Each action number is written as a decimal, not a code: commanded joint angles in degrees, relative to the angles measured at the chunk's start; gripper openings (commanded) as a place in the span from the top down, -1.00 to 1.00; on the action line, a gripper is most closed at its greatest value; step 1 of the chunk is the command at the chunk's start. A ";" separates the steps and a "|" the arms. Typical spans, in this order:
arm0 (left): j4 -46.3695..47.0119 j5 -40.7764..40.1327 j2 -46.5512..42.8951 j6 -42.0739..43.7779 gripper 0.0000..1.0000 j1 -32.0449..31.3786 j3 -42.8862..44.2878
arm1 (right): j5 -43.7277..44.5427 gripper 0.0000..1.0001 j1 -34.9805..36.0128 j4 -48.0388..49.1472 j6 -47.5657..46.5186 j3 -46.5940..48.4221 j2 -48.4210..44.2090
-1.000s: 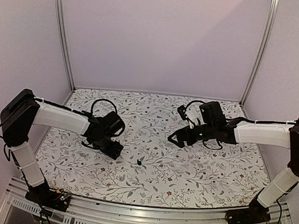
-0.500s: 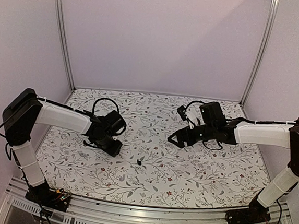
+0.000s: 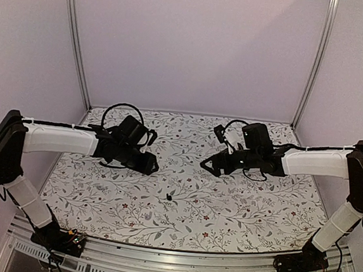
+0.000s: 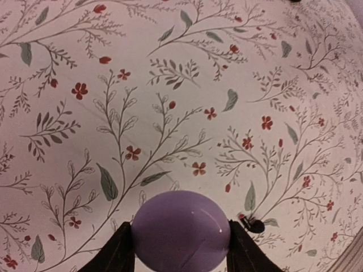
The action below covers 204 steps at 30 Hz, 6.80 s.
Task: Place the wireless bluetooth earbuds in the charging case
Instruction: Pick up the charging case from the center of the board, then pass from the left arm to the right, then pass from the right arm to the left, then pass from the left arm to the right
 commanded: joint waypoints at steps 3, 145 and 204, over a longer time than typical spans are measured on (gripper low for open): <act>17.12 14.41 -2.96 -10.98 0.36 0.37 4.02 | 4.98 -0.84 0.12 12.77 0.36 -4.70 -1.59; 41.67 45.72 5.70 -29.60 -0.31 -7.42 6.16 | 11.64 1.00 15.00 -6.63 -20.58 -1.51 -17.78; 81.41 51.35 7.84 -51.25 0.46 -8.25 -0.07 | 10.31 0.33 17.12 23.67 -21.92 -16.27 -26.21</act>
